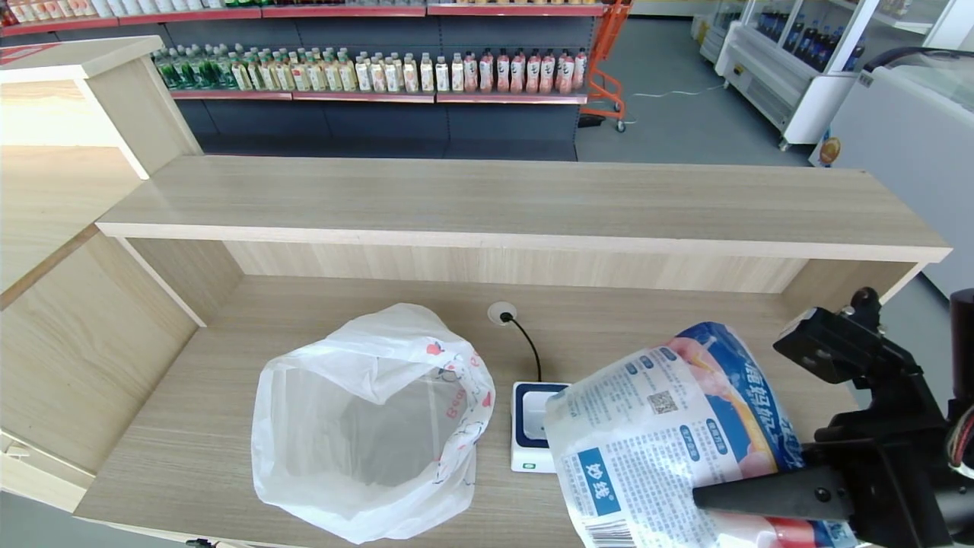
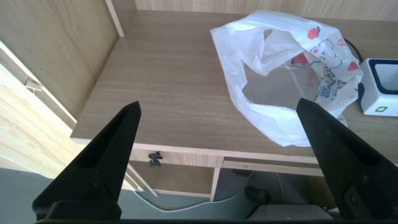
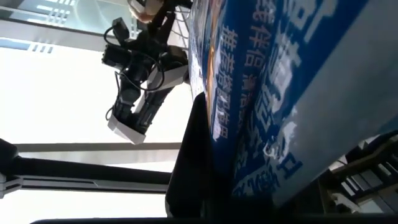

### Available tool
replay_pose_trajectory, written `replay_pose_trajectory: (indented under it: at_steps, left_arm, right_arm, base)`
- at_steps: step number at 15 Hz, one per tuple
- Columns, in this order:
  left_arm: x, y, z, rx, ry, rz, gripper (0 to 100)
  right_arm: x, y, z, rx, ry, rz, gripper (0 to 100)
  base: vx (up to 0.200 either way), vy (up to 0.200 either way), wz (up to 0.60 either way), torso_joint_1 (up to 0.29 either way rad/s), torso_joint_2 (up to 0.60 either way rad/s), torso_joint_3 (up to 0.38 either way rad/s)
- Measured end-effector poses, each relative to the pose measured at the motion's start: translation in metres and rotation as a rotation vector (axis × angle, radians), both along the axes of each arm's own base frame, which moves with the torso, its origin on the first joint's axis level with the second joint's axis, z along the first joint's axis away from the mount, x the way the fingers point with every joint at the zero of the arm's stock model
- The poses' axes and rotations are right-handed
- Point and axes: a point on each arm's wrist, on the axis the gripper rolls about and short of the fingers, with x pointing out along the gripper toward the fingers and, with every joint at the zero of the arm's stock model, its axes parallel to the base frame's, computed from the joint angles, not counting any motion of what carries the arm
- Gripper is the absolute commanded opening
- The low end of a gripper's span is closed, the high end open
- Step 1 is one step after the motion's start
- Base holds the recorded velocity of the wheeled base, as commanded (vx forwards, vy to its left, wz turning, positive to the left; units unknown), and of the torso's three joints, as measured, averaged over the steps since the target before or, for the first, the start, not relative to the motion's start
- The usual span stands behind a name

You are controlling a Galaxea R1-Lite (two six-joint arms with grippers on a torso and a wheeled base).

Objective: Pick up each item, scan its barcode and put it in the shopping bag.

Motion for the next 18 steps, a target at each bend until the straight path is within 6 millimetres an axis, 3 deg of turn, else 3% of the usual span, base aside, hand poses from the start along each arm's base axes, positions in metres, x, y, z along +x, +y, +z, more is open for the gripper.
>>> replay_pose_trajectory:
  at_steps: [14,17,18]
  left_arm:
    - [0.0,0.0,0.0,0.0,0.0,0.0,100]
    - [0.0,0.0,0.0,0.0,0.0,0.0,100]
    - [0.0,0.0,0.0,0.0,0.0,0.0,100]
  right_arm:
    - [0.003,0.0,-0.009,-0.023,-0.007,0.0,0]
    - [0.005,-0.006,-0.008,-0.04,-0.138,-0.017,0]
    - [0.007,-0.01,-0.008,-0.066,-0.256,-0.031,0]
  base:
    - [0.0,0.0,0.0,0.0,0.0,0.0]
    - [0.0,0.0,0.0,0.0,0.0,0.0]
    - [0.0,0.0,0.0,0.0,0.0,0.0]
